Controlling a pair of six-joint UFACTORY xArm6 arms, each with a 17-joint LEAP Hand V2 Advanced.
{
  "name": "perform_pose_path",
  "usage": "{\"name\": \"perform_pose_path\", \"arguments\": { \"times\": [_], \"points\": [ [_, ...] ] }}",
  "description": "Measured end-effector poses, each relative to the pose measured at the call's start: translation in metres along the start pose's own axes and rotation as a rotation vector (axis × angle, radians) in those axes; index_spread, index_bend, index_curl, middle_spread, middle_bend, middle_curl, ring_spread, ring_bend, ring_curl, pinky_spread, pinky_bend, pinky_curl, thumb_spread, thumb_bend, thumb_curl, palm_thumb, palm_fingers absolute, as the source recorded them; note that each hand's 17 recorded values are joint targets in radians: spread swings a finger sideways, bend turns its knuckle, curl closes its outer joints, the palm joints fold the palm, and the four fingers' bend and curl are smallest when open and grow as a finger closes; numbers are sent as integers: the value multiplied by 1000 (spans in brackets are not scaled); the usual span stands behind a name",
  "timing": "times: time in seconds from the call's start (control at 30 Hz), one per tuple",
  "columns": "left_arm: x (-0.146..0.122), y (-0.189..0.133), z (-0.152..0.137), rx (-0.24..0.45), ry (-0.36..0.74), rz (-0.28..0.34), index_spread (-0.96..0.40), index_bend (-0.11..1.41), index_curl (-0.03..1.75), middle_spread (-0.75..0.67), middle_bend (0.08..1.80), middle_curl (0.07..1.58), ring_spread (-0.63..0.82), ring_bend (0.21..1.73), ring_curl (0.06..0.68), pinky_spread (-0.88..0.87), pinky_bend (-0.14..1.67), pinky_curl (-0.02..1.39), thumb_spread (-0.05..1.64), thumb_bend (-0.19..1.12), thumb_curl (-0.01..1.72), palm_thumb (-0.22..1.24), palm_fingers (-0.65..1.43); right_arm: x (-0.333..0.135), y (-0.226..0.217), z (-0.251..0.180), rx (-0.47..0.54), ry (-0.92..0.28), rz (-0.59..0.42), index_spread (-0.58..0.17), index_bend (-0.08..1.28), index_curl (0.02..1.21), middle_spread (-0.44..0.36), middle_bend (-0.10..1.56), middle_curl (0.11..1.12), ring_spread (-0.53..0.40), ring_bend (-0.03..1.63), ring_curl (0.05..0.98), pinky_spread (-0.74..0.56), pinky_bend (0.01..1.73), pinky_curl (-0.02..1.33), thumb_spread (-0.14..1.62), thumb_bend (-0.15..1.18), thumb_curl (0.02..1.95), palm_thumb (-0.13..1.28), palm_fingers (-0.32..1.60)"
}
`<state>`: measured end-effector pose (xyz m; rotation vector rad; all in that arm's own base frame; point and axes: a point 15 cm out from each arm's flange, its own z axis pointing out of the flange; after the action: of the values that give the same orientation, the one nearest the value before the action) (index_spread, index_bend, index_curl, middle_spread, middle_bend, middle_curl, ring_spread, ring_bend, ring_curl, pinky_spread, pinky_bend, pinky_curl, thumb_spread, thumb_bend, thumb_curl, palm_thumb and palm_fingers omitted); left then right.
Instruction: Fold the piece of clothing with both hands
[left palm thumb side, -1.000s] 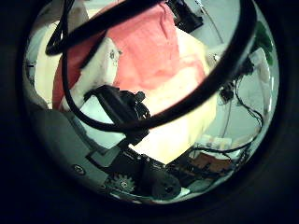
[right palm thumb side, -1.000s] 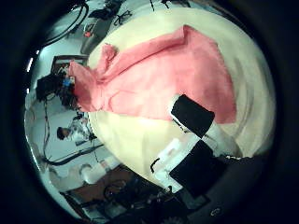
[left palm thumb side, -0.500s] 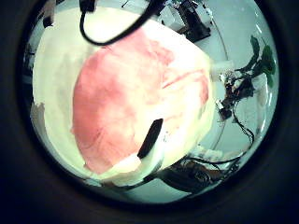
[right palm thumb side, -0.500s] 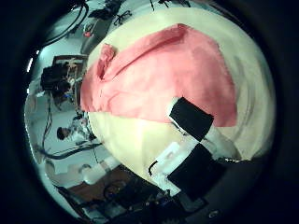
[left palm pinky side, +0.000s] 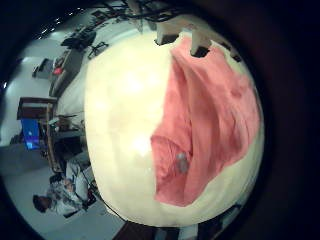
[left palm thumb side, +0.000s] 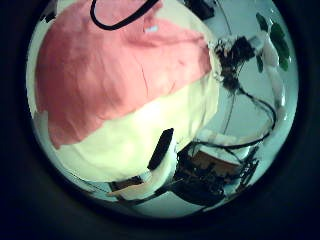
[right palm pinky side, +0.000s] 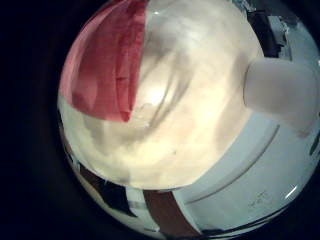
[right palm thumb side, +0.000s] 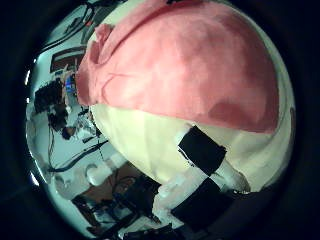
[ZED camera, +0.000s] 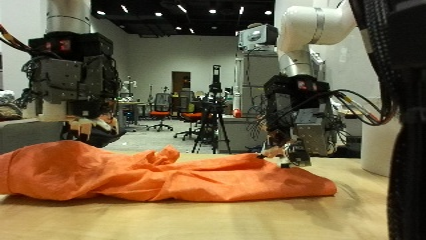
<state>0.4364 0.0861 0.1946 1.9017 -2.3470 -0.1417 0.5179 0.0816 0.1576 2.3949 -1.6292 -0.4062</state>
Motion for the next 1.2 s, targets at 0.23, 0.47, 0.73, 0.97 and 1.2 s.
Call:
{"name": "perform_pose_path", "arguments": {
  "times": [0.23, 0.47, 0.73, 0.97, 1.2],
  "points": [
    [-1, 19, 29, -111, -21, 82, -11, 178, 389, 81, 169, 328, 372, 449, 229, 478, 255, 272, 1195, -19, 240, 210, -15, -19, 0, 9, -42, 8, -35, -402, 186, 336, -232, 200, 343, 61, 190, 240, 220, 182, 276, 1381, -17, 198, 535, 182],
    [10, 29, 55, -214, -6, 122, -14, 177, 373, 70, 182, 316, 370, 436, 229, 481, 229, 281, 1204, -16, 237, 204, 2, -16, 21, 31, -174, 21, -36, -389, 190, 344, -184, 209, 348, 54, 193, 236, 216, 177, 267, 1380, -17, 196, 470, 212],
    [22, 34, 57, -234, -4, 145, -14, 179, 368, 34, 187, 322, 361, 418, 224, 482, 193, 285, 1207, -15, 236, 203, 30, -11, 51, 34, -301, 51, -28, -374, 178, 341, -137, 208, 353, 38, 201, 245, 208, 182, 263, 1389, -19, 188, 387, 229],
    [32, 66, 53, -278, 15, 165, -14, 181, 365, 30, 189, 325, 359, 413, 224, 482, 186, 284, 1210, -17, 231, 193, 40, 5, 85, 28, -353, 66, 0, -360, 172, 331, -113, 199, 354, 48, 194, 245, 209, 188, 269, 1423, -9, 180, 361, 189],
    [47, 108, 51, -296, 20, 183, -15, 181, 364, 21, 192, 331, 347, 413, 226, 474, 182, 278, 1213, -16, 229, 183, 57, 11, 142, 40, -382, 38, 23, -355, 170, 321, -107, 200, 355, 49, 193, 244, 210, 192, 277, 1438, -8, 176, 341, 175]
  ]
}}
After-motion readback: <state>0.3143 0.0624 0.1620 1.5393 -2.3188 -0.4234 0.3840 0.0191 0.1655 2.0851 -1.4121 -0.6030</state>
